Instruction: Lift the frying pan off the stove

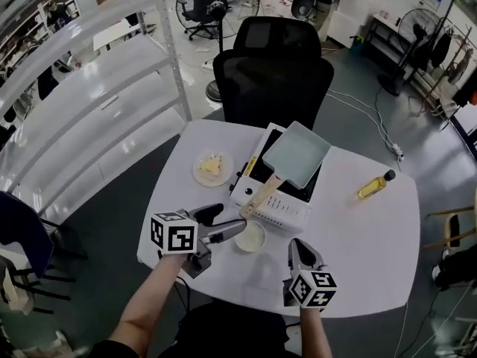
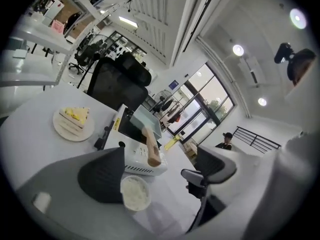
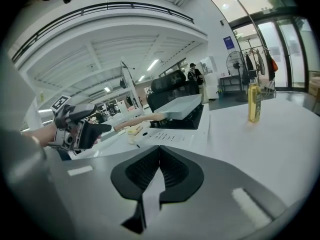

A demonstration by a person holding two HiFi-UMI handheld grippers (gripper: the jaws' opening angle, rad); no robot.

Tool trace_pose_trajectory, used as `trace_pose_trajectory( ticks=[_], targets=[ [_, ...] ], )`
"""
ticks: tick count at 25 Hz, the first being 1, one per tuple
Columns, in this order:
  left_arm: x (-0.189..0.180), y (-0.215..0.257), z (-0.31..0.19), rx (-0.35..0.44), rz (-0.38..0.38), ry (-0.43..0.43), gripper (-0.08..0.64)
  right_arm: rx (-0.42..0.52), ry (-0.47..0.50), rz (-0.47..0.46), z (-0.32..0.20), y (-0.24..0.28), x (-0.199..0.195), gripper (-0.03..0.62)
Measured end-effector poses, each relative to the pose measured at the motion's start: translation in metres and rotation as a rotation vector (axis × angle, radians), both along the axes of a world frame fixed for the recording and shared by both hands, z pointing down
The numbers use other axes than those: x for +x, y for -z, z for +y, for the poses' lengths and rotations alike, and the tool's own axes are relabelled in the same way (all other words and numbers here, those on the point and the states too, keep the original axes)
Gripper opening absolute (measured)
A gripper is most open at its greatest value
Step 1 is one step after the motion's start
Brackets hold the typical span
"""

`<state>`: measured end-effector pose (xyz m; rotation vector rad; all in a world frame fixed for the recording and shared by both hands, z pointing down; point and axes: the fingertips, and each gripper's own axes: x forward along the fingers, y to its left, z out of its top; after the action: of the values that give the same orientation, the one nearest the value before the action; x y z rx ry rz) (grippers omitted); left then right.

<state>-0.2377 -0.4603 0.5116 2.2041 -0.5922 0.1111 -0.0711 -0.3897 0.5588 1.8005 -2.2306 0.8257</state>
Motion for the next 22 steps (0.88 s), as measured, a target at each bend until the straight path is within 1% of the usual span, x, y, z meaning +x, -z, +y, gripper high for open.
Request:
trace_pose_trajectory(
  ticks=[5, 9, 14, 18, 22],
  targets=[
    [0.022, -0.009, -0.035, -0.068, 0.025, -0.081, 0.383, -0.027, -0.055, -0.018, -0.012, -0.012, 0.010, 0.006],
    [0.039, -0.018, -0.052, -0.125, 0.045, -0.141, 0.383, -0.045, -0.070, -0.029, -0.020, -0.018, 0.011, 0.006],
    [0.060, -0.032, -0.060, -0.234, 0.093, -0.213, 0.383, -0.043, -0.078, -0.047, -0.029, -0.018, 0.012, 0.006],
    [0.075, -0.040, -0.064, -0.285, 0.106, -0.278, 0.383, -0.053, -0.096, -0.055, -0.031, -0.022, 0.017, 0.006],
    [0.088, -0.046, -0.068, -0.342, 0.131, -0.326, 0.383, -0.063, -0.119, -0.062, -0.033, -0.026, 0.026, 0.006]
  ],
)
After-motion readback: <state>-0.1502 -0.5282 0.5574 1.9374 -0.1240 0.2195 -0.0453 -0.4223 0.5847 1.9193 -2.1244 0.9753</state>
